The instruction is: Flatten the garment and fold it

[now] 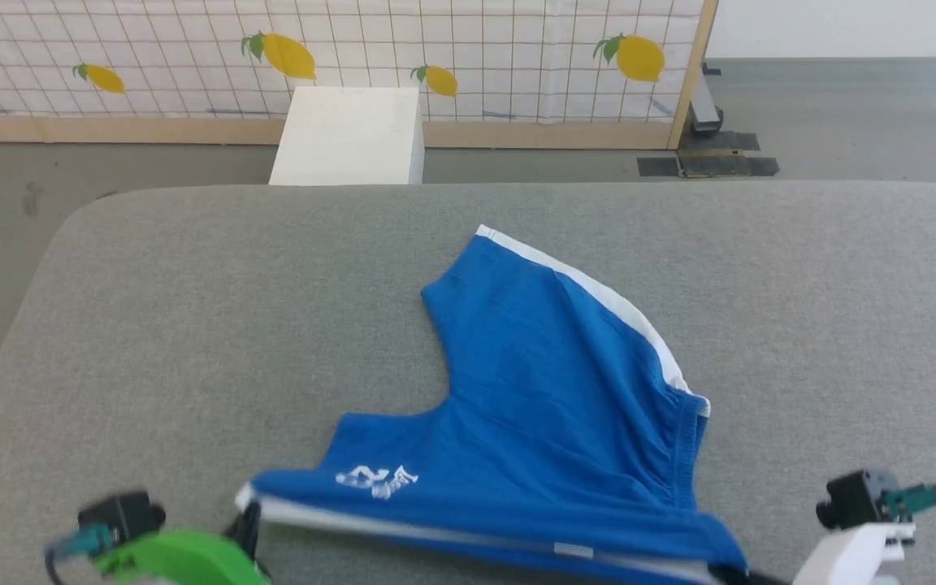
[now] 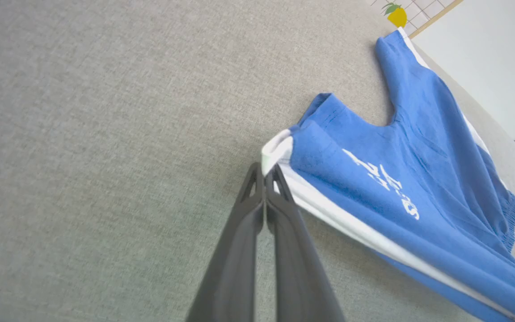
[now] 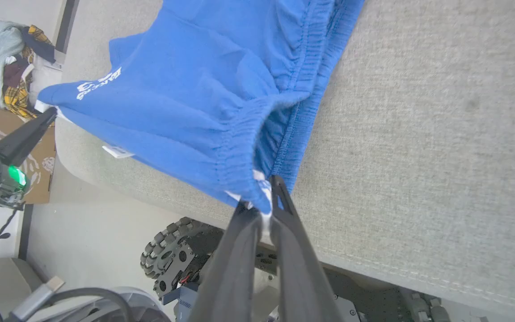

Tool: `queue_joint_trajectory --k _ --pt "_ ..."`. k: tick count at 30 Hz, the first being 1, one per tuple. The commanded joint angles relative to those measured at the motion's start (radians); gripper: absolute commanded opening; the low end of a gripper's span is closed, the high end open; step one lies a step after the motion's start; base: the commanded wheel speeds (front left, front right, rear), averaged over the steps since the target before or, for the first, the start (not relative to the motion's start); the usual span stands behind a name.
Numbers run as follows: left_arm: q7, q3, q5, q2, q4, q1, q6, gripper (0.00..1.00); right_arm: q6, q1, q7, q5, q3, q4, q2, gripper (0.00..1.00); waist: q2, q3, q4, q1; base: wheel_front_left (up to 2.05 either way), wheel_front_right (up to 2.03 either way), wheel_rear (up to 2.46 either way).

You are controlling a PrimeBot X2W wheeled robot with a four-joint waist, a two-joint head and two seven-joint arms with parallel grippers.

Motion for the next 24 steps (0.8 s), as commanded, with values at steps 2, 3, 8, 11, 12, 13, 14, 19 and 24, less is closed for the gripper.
queue_joint_trajectory --k 2,3,8,11,12,13,14,19,24 --pt "0.005 0.008 0.013 0.038 -0.002 -0.097 -0.009 0.00 -0.002 -0.056 -0.021 -0.013 -0.014 0.001 -0.009 0.00 -0.0001 0.021 -0.013 0.0001 0.00 0.00 0.00" --pt "0.009 0.000 0.015 0.044 0.006 -0.142 -0.020 0.00 -0.002 -0.078 -0.028 -0.008 -0.014 0.006 -0.009 0.00 -0.0001 0.032 -0.017 0.0001 0.00 0.00 0.00" --pt "0.015 -0.038 0.032 0.064 0.101 -0.381 -0.075 0.00 -0.002 -0.189 -0.049 0.000 -0.015 0.031 -0.009 0.00 -0.0001 0.123 -0.048 0.0001 0.00 0.00 0.00" --pt "0.009 -0.067 0.041 0.062 0.198 -0.541 -0.117 0.00 -0.002 -0.256 -0.072 0.010 -0.026 0.055 -0.009 0.00 -0.0001 0.192 -0.067 0.0001 0.00 0.00 0.00" --pt "0.010 -0.077 0.047 0.063 0.228 -0.584 -0.128 0.00 -0.002 -0.272 -0.078 0.011 -0.027 0.061 -0.009 0.00 -0.0001 0.214 -0.073 0.0001 0.00 0.00 0.00" --pt "0.009 -0.088 0.052 0.061 0.268 -0.639 -0.141 0.00 -0.002 -0.293 -0.087 0.012 -0.029 0.069 -0.009 0.00 -0.0001 0.238 -0.081 0.0001 0.00 0.00 0.00" --pt "0.011 -0.097 0.055 0.058 0.301 -0.680 -0.151 0.00 -0.002 -0.307 -0.095 0.015 -0.030 0.076 -0.009 0.00 -0.0001 0.257 -0.088 0.0001 0.00 0.00 0.00" --pt "0.023 -0.136 0.077 0.050 0.480 -0.883 -0.186 0.00 -0.002 -0.378 -0.137 0.023 -0.018 0.110 -0.009 0.00 -0.0001 0.351 -0.138 0.0001 0.00 0.00 0.00" --pt "0.034 -0.163 0.102 0.053 0.610 -1.022 -0.204 0.00 -0.002 -0.438 -0.190 0.030 0.007 0.148 -0.009 0.00 -0.0001 0.419 -0.190 0.0001 0.00 0.00 0.00"
